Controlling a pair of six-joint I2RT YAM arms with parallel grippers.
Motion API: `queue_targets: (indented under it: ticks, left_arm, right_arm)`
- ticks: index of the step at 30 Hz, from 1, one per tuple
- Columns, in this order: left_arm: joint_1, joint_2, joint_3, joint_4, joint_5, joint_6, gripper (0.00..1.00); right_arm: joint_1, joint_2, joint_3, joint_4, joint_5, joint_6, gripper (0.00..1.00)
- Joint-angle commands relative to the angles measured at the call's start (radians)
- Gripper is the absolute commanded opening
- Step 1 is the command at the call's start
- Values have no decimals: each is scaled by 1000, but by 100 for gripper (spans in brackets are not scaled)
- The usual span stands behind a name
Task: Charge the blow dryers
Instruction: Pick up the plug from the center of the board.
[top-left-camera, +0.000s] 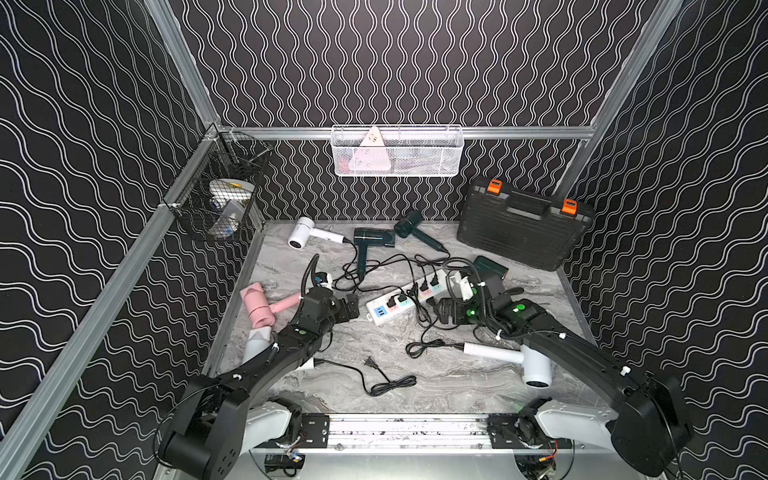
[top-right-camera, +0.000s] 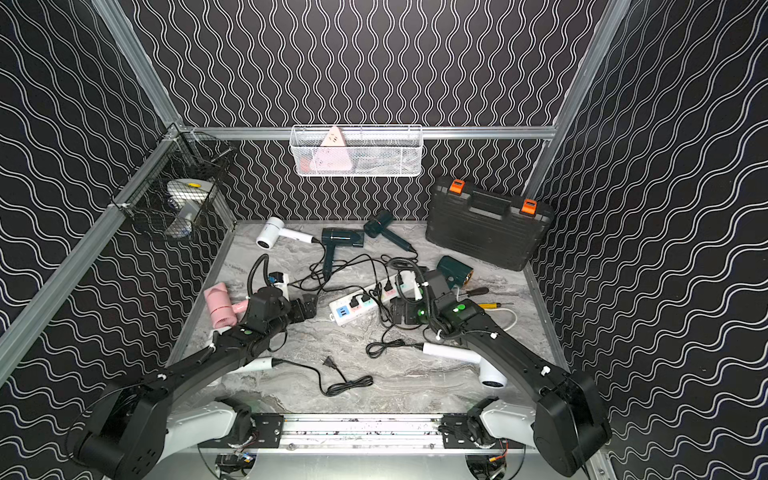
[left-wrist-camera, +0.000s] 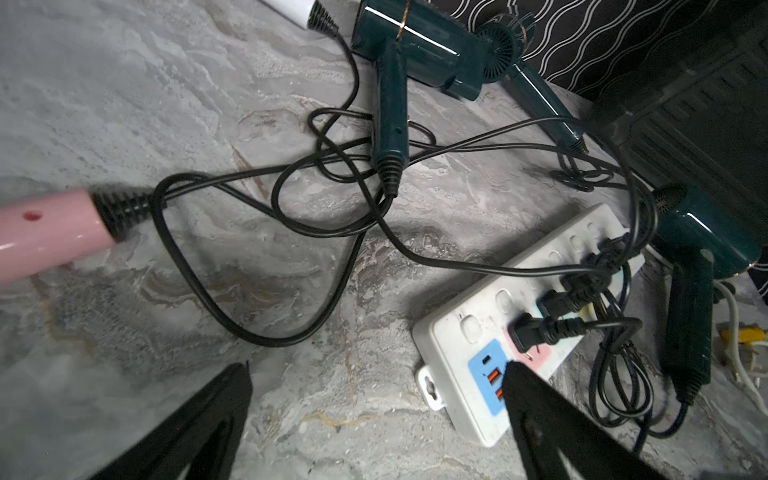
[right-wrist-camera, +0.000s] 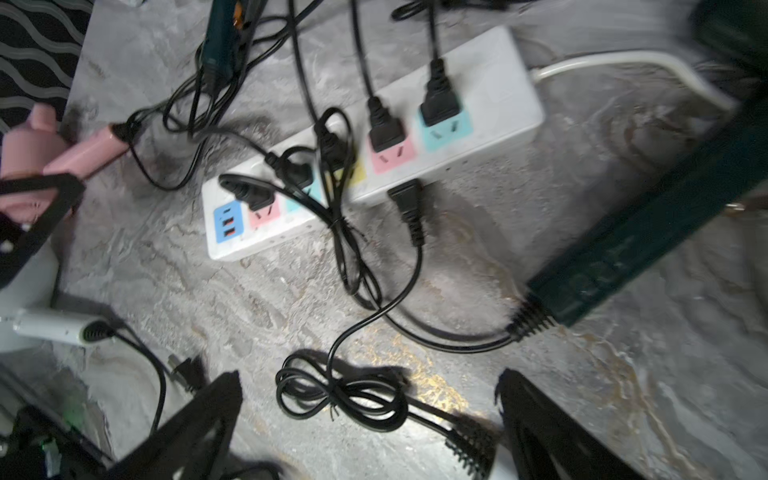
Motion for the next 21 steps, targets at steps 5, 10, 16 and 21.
queue_targets:
  ticks: [5,10,16,21]
  left_arm:
    - [112,98,-48,206,269,-164,99]
    - [203,189,-83,337,389,-248,99]
    - [241,195,-98,365,416,-268,99]
    - [241,129,-108,328,385,-250,99]
  right_arm:
    - [174,69,14,72,20,-24,100]
    - [305,144,35,79,63,-54,100]
    - [438,265,119,-9,122,-75,100]
    - [535,396,206,-77,166,-83,100]
